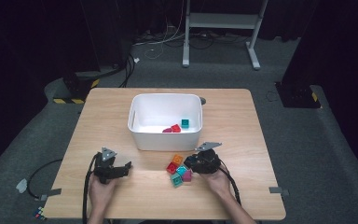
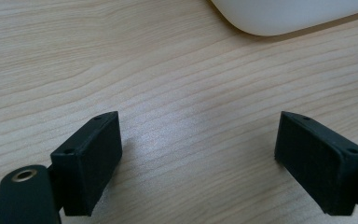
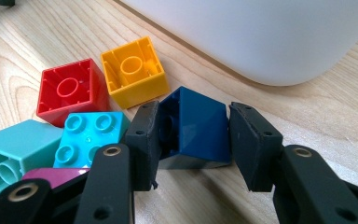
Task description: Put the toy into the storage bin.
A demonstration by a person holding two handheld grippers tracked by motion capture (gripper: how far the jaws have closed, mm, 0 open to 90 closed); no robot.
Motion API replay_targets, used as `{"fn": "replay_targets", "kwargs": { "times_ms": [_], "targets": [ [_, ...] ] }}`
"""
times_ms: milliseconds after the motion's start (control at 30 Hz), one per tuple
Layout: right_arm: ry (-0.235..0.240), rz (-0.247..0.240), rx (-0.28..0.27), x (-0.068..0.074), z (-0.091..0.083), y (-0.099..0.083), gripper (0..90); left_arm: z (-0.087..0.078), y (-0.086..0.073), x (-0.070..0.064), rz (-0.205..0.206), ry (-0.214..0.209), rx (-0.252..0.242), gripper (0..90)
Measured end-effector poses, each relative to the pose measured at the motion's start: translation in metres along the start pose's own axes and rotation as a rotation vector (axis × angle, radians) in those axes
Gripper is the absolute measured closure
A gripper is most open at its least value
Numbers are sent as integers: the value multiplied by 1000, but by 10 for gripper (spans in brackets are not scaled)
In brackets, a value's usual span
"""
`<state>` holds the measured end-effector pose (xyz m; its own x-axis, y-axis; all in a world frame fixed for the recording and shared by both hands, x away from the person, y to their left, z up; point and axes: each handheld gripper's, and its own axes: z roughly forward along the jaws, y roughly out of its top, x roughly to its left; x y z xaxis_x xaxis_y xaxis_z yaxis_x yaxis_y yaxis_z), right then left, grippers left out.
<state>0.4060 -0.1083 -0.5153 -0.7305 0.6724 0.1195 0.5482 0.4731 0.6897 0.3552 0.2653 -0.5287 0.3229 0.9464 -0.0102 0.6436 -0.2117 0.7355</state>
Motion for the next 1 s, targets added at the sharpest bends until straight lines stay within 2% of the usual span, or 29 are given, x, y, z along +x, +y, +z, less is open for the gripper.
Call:
{"fn": "replay_targets", "kwargs": {
  "times_ms": [600,1000],
  "targets": [
    [15,5,-9,-2,-5,3,568,0,0,0,0,0,0,148],
    [18,18,-39,-5,-20,4,568,0,0,0,0,0,0,148]
  ]
}}
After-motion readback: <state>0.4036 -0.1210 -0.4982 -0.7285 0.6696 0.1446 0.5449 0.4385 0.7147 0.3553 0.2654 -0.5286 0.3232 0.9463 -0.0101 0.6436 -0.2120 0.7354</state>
